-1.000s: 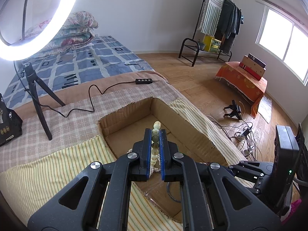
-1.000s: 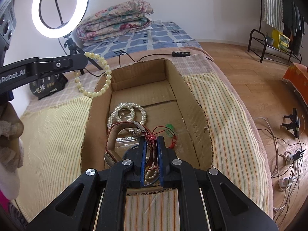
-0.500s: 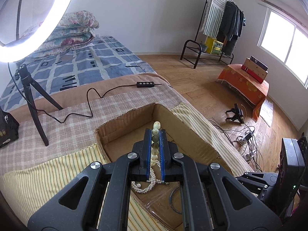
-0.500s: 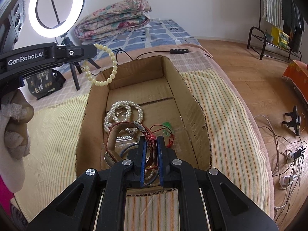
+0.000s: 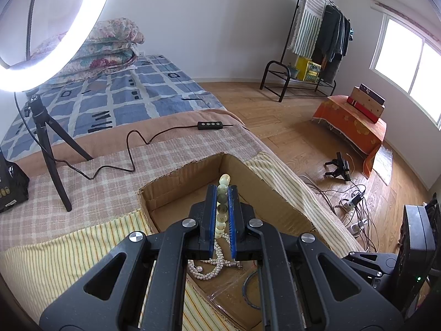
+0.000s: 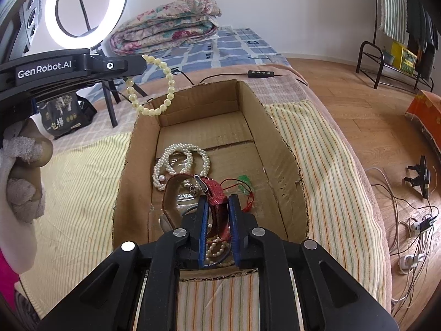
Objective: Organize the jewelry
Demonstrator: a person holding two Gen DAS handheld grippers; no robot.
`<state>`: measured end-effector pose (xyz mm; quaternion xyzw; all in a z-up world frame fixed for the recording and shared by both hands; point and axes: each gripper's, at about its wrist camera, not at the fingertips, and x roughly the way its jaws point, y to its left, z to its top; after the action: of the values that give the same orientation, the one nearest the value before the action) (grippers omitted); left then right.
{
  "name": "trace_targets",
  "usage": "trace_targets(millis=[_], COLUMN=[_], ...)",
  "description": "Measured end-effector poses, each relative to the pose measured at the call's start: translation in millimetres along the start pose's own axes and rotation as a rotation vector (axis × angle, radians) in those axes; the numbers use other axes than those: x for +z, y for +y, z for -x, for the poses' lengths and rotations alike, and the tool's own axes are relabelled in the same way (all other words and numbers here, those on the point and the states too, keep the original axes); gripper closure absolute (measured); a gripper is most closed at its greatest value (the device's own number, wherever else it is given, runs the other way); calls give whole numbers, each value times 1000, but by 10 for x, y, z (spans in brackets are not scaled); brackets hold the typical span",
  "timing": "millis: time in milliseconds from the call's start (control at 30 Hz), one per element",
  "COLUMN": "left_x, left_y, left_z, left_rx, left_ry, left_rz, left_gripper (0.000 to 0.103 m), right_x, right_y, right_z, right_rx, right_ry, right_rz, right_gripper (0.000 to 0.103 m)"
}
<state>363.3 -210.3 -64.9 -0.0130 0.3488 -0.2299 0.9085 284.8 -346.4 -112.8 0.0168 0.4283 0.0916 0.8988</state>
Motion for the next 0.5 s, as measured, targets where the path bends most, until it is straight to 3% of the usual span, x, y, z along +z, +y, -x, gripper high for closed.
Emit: trace_targets(millis=[133, 167, 200, 233, 267, 300, 400, 500], left_x=[11, 10, 10, 16, 6, -2, 8, 25], left_y=[-24, -33, -37, -40, -48, -57, -90, -96], left_z=[61, 74, 83, 88, 113, 135, 191, 258], left_rx=[13, 18, 21, 25, 30, 39, 57, 60], left_ry=[-12, -16, -19, -24, -33, -44, -63, -70], left_rz=[-9, -12, -14, -15, -16, -19, -32, -32], left_gripper=[98, 95, 82, 72, 56, 48, 47, 46], right_x=[-8, -9, -8, -3, 0, 4, 12, 23], right_y=[25, 35, 42, 49, 56, 61, 67, 70], right_z=[10, 20, 29, 38, 53, 68, 94, 107], right_rx=[-1, -2, -5, -11, -18, -23, -43, -53], right_ry=[3, -3, -8, -14, -22, -29, -39, -42], right_rz=[17, 21, 24, 27, 30, 33, 39, 35], right_gripper=[81, 73, 62, 58, 51, 45, 38, 38])
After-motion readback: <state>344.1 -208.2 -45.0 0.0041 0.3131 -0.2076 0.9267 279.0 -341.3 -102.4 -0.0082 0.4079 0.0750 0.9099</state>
